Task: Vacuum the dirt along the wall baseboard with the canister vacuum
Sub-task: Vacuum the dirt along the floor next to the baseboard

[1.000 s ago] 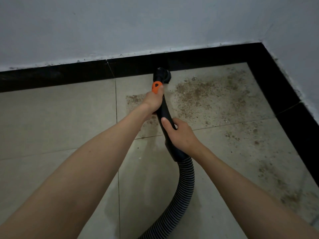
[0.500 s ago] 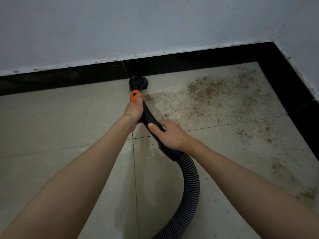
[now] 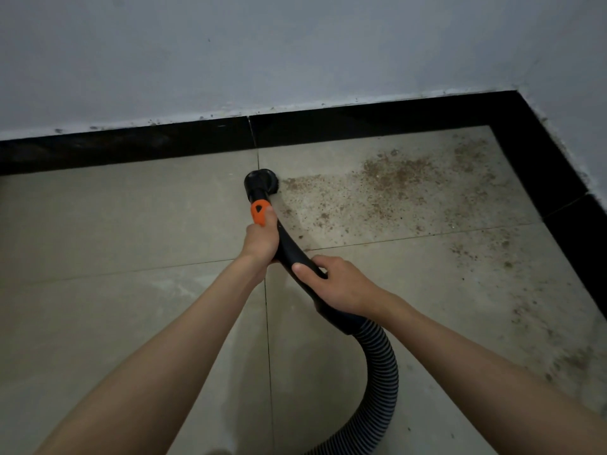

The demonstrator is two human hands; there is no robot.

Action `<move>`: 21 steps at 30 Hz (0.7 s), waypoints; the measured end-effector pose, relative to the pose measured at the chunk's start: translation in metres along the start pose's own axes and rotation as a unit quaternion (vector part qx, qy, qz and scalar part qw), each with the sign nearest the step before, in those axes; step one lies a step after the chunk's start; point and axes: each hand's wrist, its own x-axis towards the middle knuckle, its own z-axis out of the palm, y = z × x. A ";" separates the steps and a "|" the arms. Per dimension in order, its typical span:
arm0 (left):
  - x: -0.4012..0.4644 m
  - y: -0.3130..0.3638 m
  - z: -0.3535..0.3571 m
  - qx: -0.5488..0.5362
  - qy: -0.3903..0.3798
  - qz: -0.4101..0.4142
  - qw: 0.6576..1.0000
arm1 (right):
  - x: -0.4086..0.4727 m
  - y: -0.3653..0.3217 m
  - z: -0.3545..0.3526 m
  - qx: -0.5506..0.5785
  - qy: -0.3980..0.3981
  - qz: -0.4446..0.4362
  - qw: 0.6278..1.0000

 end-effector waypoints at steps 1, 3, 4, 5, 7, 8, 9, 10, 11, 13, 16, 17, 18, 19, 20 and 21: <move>-0.002 -0.001 0.000 -0.003 -0.002 -0.002 1.000 | -0.002 -0.001 0.000 -0.003 -0.001 0.002 1.000; -0.003 0.000 0.000 -0.013 -0.005 -0.007 1.000 | -0.005 -0.004 -0.001 -0.006 -0.002 0.004 1.000; -0.004 0.001 -0.001 -0.016 -0.007 -0.009 1.000 | -0.005 -0.005 -0.002 -0.007 -0.001 0.005 1.000; -0.004 0.002 -0.001 -0.019 -0.008 -0.010 1.000 | -0.006 -0.006 -0.003 -0.008 0.000 0.006 1.000; -0.005 0.003 0.001 -0.021 -0.011 -0.010 1.000 | -0.007 -0.007 -0.005 -0.011 0.002 0.008 1.000; -0.005 0.003 0.002 -0.019 -0.012 -0.009 1.000 | -0.007 -0.006 -0.006 -0.012 0.003 0.009 1.000; -0.005 0.002 0.003 -0.016 -0.012 -0.009 1.000 | -0.008 -0.005 -0.006 -0.011 0.003 0.010 1.000; -0.006 0.002 0.004 -0.013 -0.013 -0.008 1.000 | -0.009 -0.003 -0.007 -0.008 0.003 0.012 1.000; -0.006 0.002 0.005 -0.009 -0.014 -0.007 1.000 | -0.010 -0.002 -0.007 -0.003 0.004 0.014 1.000; -0.005 0.003 0.008 0.000 -0.018 -0.005 1.000 | -0.011 0.000 -0.008 0.010 0.009 0.014 1.000; -0.006 0.005 0.017 0.008 -0.034 0.001 0.999 | -0.014 0.006 -0.010 0.021 0.022 0.015 0.999; -0.006 0.007 0.023 0.016 -0.039 0.004 0.999 | -0.015 0.010 -0.012 0.025 0.027 0.019 0.999; -0.006 0.008 0.028 0.026 -0.043 0.006 0.999 | -0.017 0.013 -0.014 0.033 0.031 0.024 0.999; -0.007 0.010 0.033 0.038 -0.048 0.007 0.998 | -0.018 0.017 -0.017 0.044 0.036 0.030 0.998; -0.008 0.011 0.039 0.047 -0.054 0.008 0.997 | -0.020 0.020 -0.019 0.055 0.041 0.035 0.997; -0.009 0.012 0.044 0.055 -0.060 0.010 0.997 | -0.022 0.024 -0.021 0.064 0.047 0.040 0.996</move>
